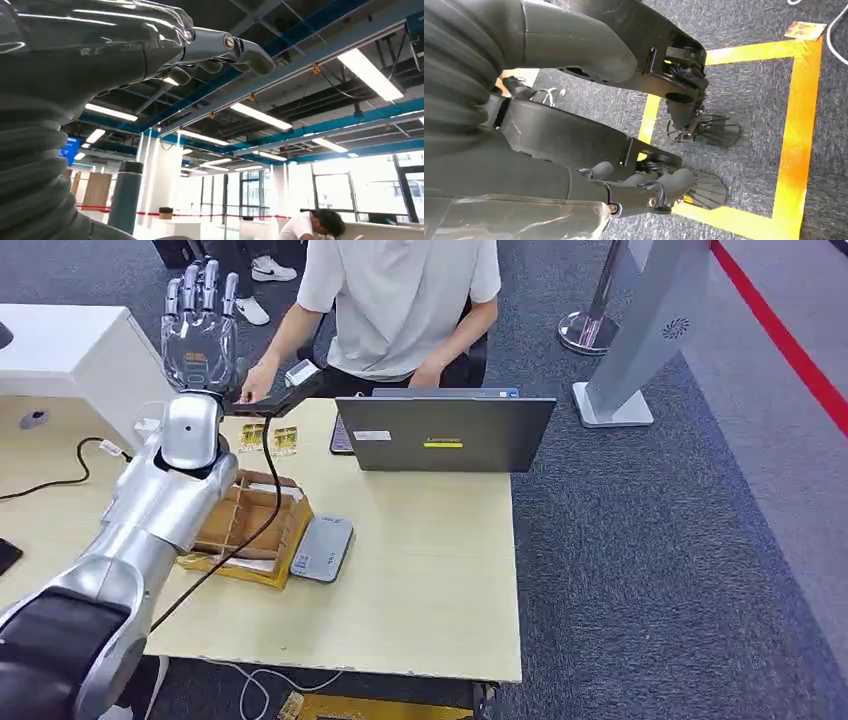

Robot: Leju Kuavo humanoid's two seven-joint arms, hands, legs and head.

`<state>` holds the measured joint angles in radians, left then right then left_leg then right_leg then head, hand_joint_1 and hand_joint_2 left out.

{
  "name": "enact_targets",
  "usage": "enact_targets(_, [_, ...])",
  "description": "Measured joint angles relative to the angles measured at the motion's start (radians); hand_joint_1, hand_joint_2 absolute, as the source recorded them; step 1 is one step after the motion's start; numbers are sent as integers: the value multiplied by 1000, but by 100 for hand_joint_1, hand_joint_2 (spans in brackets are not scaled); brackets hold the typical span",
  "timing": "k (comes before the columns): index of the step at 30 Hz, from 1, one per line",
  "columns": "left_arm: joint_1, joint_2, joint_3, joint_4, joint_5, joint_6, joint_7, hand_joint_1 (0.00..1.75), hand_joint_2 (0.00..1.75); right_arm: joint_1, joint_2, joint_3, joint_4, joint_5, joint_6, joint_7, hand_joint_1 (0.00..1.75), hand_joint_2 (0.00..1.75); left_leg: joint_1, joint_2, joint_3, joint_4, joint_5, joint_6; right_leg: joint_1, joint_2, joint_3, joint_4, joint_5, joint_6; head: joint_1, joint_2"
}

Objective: Pass the card to the sensor for recognition and then transmit it.

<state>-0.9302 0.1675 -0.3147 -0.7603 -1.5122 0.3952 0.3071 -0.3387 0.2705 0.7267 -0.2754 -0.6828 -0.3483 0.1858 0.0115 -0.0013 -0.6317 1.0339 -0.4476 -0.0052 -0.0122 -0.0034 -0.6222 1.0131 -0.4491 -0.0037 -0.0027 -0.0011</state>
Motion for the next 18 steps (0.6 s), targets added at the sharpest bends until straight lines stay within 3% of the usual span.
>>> enact_targets(8, [8, 11, 11, 0, 0, 1, -2, 0, 175, 0, 0, 0, 0, 0, -3, -2, 0, 175, 0, 0, 0, 0, 0, 0, 0, 0, 0, 0, 0, 0, 0, 0])
enact_targets(11, [25, 22, 21, -2, 2, 21, -36, 0, 175, 0, 0, 0, 0, -9, -7, -6, 0, 175, 0, 0, 0, 0, 0, 0, 0, 0, 1, 0, 0, 0, 0, 0])
enact_targets(14, [107, 55, 36, -75, 10, 60, -124, 0, 175, 0, 0, -3, 0, -30, -24, 4, 0, 175, 0, 2, 1, 0, -1, -1, 0, 3, 1, 0, 0, 0, 0, 0])
enact_targets(18, [267, 150, 45, -220, 48, 64, -169, 0, 175, 0, -1, -31, 3, -64, -35, 14, 0, 175, 0, 7, 3, -1, -4, -3, 0, 8, 1, 1, -1, -2, 0, 0])
